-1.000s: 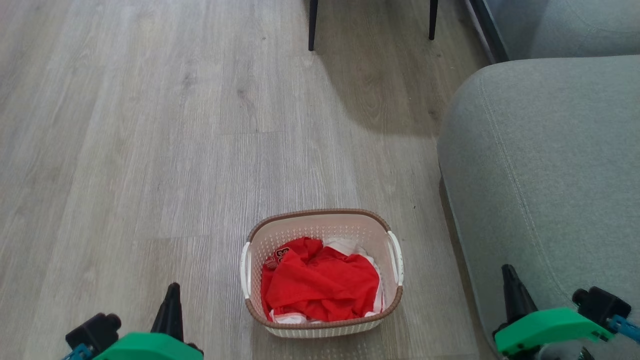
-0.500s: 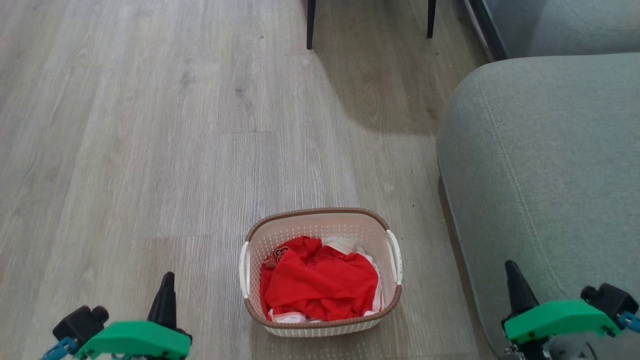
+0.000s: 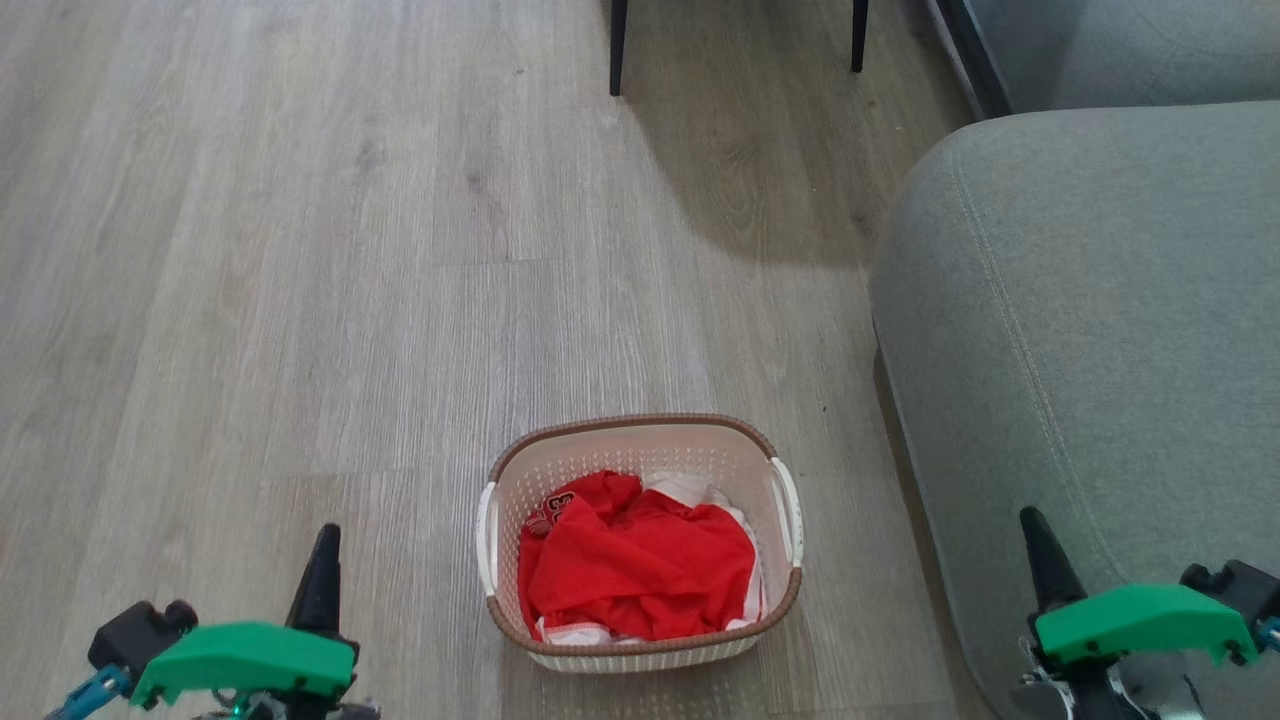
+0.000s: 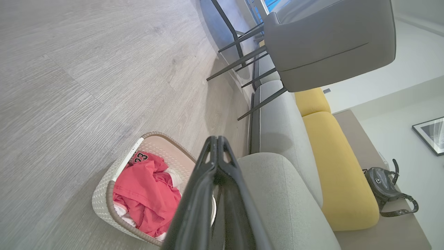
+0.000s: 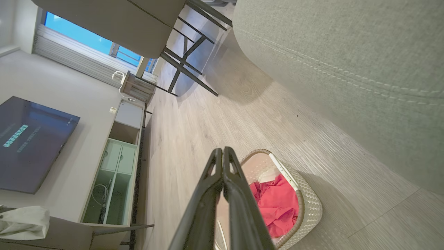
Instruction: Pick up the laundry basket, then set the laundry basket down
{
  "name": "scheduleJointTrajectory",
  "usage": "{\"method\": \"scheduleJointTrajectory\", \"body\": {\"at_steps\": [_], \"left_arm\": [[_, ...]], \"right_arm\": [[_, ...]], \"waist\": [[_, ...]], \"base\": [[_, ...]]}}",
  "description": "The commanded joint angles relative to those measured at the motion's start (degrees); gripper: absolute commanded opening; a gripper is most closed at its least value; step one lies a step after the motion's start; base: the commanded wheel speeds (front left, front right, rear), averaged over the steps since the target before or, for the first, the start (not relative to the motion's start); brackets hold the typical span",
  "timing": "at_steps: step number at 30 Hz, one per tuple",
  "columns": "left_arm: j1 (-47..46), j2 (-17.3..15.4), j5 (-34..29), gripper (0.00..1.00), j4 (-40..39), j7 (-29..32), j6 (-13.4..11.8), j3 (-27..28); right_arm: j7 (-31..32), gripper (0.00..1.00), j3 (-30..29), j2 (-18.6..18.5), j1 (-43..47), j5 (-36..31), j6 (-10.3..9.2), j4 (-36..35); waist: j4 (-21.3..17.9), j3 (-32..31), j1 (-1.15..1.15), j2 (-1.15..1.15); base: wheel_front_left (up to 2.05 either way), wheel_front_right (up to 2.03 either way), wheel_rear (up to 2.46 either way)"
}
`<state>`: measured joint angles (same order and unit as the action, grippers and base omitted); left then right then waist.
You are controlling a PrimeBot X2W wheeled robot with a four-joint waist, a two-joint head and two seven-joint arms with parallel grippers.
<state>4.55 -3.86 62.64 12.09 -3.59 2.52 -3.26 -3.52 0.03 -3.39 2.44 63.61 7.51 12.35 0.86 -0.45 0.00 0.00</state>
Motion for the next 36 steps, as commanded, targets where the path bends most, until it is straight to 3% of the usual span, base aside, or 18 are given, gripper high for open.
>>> {"method": "scheduleJointTrajectory", "body": {"at_steps": [1, 36], "left_arm": [[-3.32, -0.97, 1.97, 0.0, -1.4, 0.49, 0.53, 1.65], [-8.65, -0.81, 23.79, 0.0, 0.99, 6.14, 3.81, 5.88]], "right_arm": [[0.56, 0.0, 0.21, -0.97, -3.16, 1.97, -0.01, -1.37], [6.23, 0.0, -3.16, -1.05, -7.05, 22.95, -0.02, 0.77]], "waist": [[-0.03, 0.02, 0.0, 0.0], [-0.64, 0.47, 0.0, 0.0]], "base": [[0.0, 0.0, 0.0], [0.0, 0.0, 0.0]]}}
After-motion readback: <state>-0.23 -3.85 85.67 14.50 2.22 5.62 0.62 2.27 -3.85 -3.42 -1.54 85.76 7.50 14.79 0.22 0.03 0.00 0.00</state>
